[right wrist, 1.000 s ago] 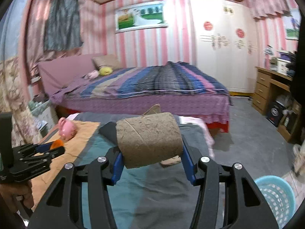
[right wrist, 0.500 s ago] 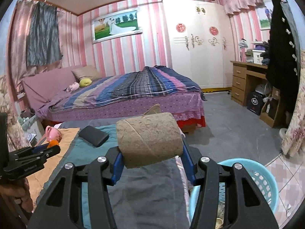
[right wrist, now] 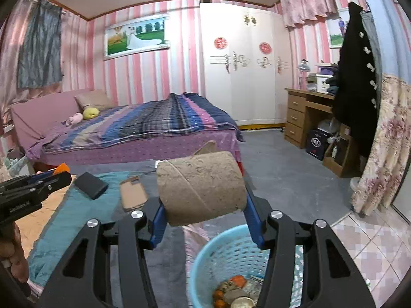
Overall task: Collect trash
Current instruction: 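Open the right tool to drop the cardboard tube into the basket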
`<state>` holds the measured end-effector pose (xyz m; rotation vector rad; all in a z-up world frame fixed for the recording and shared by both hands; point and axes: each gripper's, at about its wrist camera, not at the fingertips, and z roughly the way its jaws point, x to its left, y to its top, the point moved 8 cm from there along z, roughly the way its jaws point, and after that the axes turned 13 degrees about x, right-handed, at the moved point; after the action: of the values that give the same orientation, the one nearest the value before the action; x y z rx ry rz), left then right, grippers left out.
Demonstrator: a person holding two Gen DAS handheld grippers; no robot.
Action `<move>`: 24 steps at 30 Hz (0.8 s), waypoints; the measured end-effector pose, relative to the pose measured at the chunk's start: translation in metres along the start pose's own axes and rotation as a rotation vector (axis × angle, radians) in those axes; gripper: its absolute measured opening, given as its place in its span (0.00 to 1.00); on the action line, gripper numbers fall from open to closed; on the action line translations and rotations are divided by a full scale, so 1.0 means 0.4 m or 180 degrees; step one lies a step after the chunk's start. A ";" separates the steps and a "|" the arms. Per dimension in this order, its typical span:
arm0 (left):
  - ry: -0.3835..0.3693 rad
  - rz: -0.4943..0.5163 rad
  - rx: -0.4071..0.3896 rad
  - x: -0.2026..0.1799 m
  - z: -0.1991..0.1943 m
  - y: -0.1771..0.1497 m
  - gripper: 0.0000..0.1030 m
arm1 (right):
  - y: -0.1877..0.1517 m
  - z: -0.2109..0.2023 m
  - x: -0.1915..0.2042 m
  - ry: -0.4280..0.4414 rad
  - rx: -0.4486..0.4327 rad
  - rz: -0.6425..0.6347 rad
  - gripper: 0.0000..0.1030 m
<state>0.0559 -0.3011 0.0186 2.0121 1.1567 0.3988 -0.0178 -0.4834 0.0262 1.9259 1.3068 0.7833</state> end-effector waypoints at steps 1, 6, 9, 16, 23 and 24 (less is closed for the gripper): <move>-0.0037 0.0017 0.0023 -0.021 0.013 0.001 0.38 | 0.000 0.003 -0.012 -0.0006 0.0031 0.0028 0.50; -0.0179 0.0023 0.0078 -0.071 0.042 0.001 0.38 | -0.003 0.002 -0.089 -0.0075 0.0130 0.0186 0.50; -0.0192 0.0051 0.0095 -0.091 0.059 0.005 0.38 | -0.007 0.003 -0.131 -0.0107 0.0175 0.0283 0.50; -0.0177 0.0102 0.0143 -0.118 0.085 0.003 0.38 | -0.015 0.029 -0.154 -0.0211 0.0279 0.0313 0.51; -0.0174 0.0137 0.0173 -0.134 0.097 0.000 0.38 | -0.028 0.042 -0.180 -0.0268 0.0346 0.0385 0.51; -0.0170 0.0139 0.0174 -0.133 0.098 0.000 0.38 | -0.030 0.043 -0.181 -0.0270 0.0355 0.0396 0.52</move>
<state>0.0505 -0.3638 -0.0018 2.0857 1.1031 0.3365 -0.0340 -0.5516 -0.0014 2.1221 1.2115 0.6934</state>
